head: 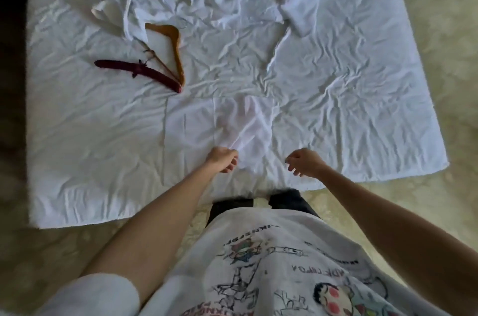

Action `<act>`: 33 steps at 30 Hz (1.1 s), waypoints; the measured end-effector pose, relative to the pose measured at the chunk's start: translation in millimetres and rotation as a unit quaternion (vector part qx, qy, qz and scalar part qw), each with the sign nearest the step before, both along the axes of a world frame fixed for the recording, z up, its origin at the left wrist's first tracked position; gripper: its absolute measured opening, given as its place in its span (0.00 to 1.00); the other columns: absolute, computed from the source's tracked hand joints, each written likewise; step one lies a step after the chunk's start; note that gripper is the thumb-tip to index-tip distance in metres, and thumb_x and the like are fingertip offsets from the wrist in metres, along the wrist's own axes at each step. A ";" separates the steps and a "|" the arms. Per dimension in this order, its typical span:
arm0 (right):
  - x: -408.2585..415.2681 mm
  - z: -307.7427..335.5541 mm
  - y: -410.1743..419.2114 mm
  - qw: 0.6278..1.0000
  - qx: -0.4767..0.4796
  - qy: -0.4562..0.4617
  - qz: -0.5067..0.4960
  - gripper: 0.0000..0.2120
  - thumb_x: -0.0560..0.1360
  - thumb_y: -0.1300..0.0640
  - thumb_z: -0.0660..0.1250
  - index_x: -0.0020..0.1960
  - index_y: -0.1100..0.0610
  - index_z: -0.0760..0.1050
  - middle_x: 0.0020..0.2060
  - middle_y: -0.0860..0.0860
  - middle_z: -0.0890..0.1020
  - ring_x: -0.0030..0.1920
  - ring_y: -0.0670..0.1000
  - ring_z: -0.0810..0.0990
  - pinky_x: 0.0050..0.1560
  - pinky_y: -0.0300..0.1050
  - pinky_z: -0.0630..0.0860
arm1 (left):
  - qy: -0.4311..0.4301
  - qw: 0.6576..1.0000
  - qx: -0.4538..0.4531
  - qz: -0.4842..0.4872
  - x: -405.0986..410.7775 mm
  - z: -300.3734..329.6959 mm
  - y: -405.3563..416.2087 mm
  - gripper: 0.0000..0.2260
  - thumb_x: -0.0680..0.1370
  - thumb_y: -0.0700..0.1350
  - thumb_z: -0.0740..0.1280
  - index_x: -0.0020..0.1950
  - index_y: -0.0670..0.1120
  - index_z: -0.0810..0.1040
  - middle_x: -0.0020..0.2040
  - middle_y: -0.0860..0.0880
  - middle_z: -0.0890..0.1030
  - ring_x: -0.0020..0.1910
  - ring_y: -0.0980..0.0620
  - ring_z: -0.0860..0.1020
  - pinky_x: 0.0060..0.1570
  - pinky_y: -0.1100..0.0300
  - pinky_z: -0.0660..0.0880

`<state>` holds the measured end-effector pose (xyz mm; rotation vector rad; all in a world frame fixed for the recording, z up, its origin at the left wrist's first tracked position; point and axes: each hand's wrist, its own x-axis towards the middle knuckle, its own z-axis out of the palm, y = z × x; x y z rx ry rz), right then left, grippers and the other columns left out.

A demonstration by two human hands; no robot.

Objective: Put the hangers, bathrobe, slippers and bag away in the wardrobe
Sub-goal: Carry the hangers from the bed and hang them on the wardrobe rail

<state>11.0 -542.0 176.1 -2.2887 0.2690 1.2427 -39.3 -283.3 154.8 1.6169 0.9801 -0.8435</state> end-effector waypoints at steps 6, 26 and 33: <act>94.3 -9.4 37.8 0.995 0.043 0.005 0.093 0.07 0.79 0.58 0.67 0.49 0.61 0.82 0.38 0.54 0.85 0.30 0.48 0.80 0.28 0.36 0.73 | -0.022 0.995 0.026 0.092 56.8 15.3 10.0 0.08 0.77 0.45 0.67 0.41 0.44 0.82 0.31 0.51 0.80 0.26 0.54 0.76 0.24 0.66 0.71; 270.1 -174.6 379.7 0.962 0.093 -0.087 0.241 0.09 0.77 0.55 0.66 0.50 0.57 0.84 0.45 0.54 0.87 0.43 0.54 0.85 0.47 0.49 0.83 | 0.003 0.943 0.253 0.217 209.9 -141.8 252.8 0.18 0.78 0.51 0.64 0.61 0.41 0.79 0.59 0.42 0.82 0.59 0.40 0.80 0.55 0.52 0.76; 289.6 -244.6 476.2 0.969 0.045 -0.215 0.113 0.30 0.75 0.40 0.68 0.66 0.60 0.68 0.58 0.58 0.77 0.59 0.60 0.78 0.56 0.55 0.77 | 0.028 0.933 0.285 0.218 259.8 -214.2 289.3 0.28 0.81 0.56 0.64 0.72 0.38 0.64 0.68 0.41 0.72 0.64 0.39 0.77 0.58 0.48 0.74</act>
